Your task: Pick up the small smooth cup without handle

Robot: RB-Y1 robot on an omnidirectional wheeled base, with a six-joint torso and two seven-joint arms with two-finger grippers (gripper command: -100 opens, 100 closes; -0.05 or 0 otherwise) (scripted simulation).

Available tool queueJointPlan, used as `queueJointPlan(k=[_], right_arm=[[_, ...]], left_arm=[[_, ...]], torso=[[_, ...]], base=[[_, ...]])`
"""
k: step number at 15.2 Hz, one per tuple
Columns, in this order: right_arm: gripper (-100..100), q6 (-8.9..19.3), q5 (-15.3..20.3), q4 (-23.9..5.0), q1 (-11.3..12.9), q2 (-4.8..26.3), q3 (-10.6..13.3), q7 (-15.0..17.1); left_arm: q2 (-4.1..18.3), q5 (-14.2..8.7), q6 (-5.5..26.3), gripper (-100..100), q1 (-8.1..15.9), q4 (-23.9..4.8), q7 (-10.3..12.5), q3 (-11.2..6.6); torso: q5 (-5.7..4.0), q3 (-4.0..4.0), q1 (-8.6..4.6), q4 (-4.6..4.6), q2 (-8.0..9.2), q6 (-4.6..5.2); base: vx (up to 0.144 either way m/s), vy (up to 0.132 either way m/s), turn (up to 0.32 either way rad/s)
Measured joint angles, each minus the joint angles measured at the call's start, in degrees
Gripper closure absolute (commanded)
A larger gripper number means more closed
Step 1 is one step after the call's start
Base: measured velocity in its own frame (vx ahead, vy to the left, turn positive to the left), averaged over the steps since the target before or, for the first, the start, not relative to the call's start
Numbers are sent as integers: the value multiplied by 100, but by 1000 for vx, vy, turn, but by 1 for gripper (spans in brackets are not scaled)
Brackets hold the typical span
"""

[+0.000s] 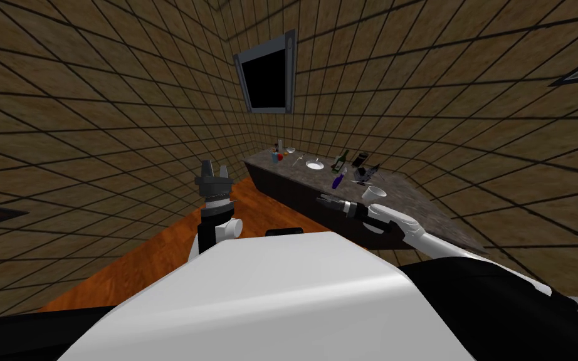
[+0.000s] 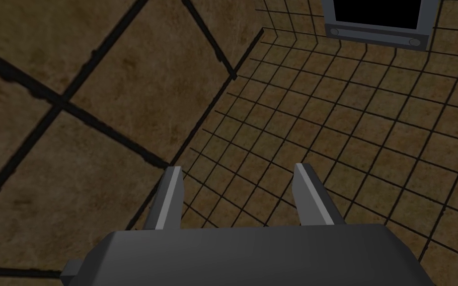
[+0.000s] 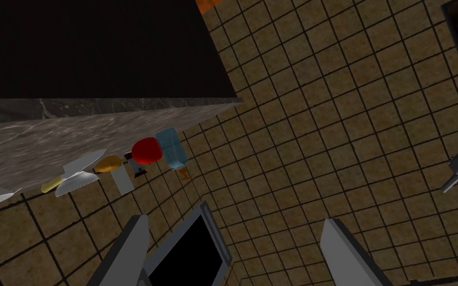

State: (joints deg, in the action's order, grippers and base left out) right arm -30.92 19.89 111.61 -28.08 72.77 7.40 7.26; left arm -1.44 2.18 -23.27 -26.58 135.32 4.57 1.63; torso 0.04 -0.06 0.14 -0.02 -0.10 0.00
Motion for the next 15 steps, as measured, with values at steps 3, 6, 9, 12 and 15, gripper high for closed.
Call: queueJointPlan(k=[3,6,9,12,15], right_arm=[[-100,-34,143,-151,23,357,60,-23],[-100,-37,287,-278,36,712,120,-46],[-100,-41,427,-407,49,1069,180,-74],[-100,-59,575,-568,89,1398,267,-114],[-100,-3,763,-706,233,1712,447,-102]], left_arm=[[0,0,0,0,0,0,0,0],[0,0,0,0,0,0,0,0],[0,0,0,0,0,0,0,0],[0,0,0,0,0,0,0,0],[1,0,0,0,0,0,0,-1]], torso=[[-1,1,-5,0,1,0],[-2,0,-8,0,0,0],[-3,0,-13,0,-1,0],[-5,-1,-19,0,-2,0],[-6,-3,-25,-1,-5,0]], base=[[28,23,-2],[31,15,-6],[31,1,-12],[37,-11,-15],[42,-24,-16]])
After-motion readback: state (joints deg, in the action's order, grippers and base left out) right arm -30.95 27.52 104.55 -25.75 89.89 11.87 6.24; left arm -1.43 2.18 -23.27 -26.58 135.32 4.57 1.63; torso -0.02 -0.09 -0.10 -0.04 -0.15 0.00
